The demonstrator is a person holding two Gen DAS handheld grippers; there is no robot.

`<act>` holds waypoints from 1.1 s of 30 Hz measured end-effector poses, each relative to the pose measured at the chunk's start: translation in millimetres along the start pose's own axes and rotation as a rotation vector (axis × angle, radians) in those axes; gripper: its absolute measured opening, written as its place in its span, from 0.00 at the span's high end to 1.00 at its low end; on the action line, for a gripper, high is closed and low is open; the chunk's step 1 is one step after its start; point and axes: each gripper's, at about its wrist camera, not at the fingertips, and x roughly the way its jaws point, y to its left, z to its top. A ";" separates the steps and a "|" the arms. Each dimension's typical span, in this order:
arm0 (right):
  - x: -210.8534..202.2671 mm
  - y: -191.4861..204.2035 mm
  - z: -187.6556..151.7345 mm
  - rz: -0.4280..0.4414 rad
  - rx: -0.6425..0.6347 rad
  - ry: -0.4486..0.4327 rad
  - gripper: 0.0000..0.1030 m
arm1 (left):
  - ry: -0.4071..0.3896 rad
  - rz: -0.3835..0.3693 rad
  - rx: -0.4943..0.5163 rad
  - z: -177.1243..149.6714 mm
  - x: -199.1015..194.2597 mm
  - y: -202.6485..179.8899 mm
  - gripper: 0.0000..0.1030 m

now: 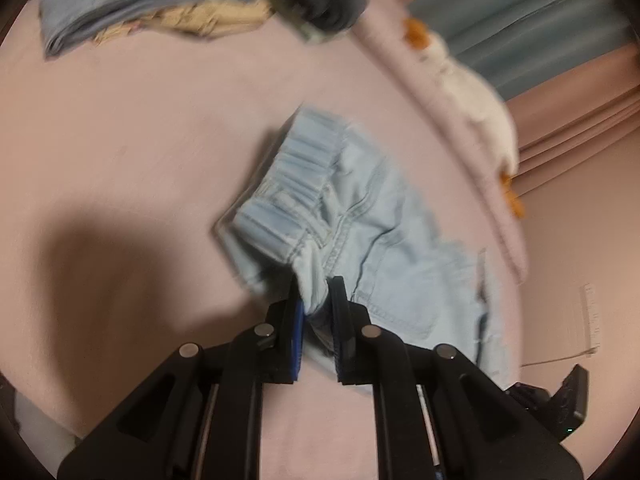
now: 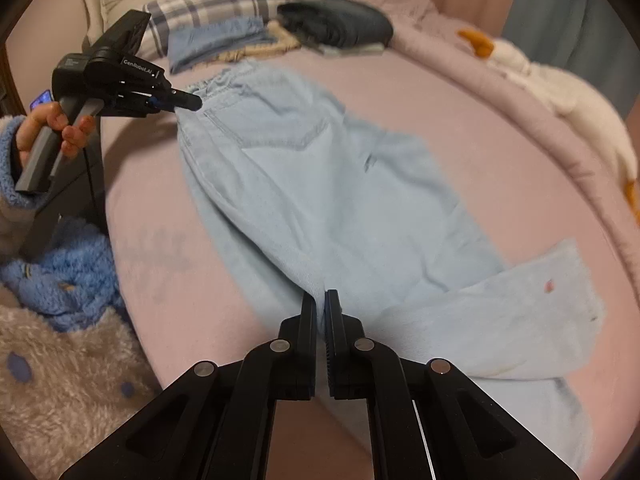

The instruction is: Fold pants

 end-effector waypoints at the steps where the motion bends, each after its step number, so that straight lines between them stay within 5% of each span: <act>1: 8.8 0.2 -1.2 0.005 0.004 0.026 0.95 | 0.008 0.019 0.001 -0.9 4.4 2.0 0.85; 4: 19.2 -2.3 -2.7 0.001 0.027 0.044 0.95 | 0.006 0.051 0.031 0.8 2.7 -3.3 0.77; 6: 10.2 -9.8 -0.9 0.032 0.065 0.035 0.90 | -0.006 0.133 0.105 2.1 -4.5 -15.8 0.46; 7: 0.3 -15.4 -0.3 0.058 0.088 0.012 0.87 | -0.030 0.180 0.153 -0.6 -11.9 -21.9 0.41; 10: -21.2 -35.1 -3.8 0.124 0.188 -0.073 0.84 | -0.088 0.246 0.297 -9.9 -29.5 -40.8 0.40; 13: -26.6 -65.8 -16.5 0.112 0.348 -0.139 0.84 | -0.082 0.235 0.407 -19.2 -22.5 -63.6 0.41; 19: 23.9 -79.1 -39.7 0.046 0.438 0.013 0.83 | 0.056 0.161 0.664 -53.1 44.1 -124.7 0.42; 23: 3.8 -102.4 -32.9 0.143 0.530 -0.017 0.81 | 0.105 0.299 0.834 -73.8 78.8 -139.0 0.39; 24: -3.9 -112.7 -31.8 0.143 0.558 -0.046 0.79 | 0.109 0.288 0.849 -74.2 77.4 -141.7 0.39; 27: -19.5 -164.6 -24.2 0.035 0.701 -0.097 0.51 | 0.114 0.268 0.851 -67.7 74.3 -146.5 0.39; 30: -6.5 -213.3 -12.7 -0.081 0.825 -0.070 0.48 | 0.110 0.222 0.844 -61.3 77.9 -159.8 0.39; 33: 21.2 -242.5 0.5 -0.089 0.909 -0.031 0.48 | 0.126 0.173 0.817 -55.5 93.7 -173.6 0.39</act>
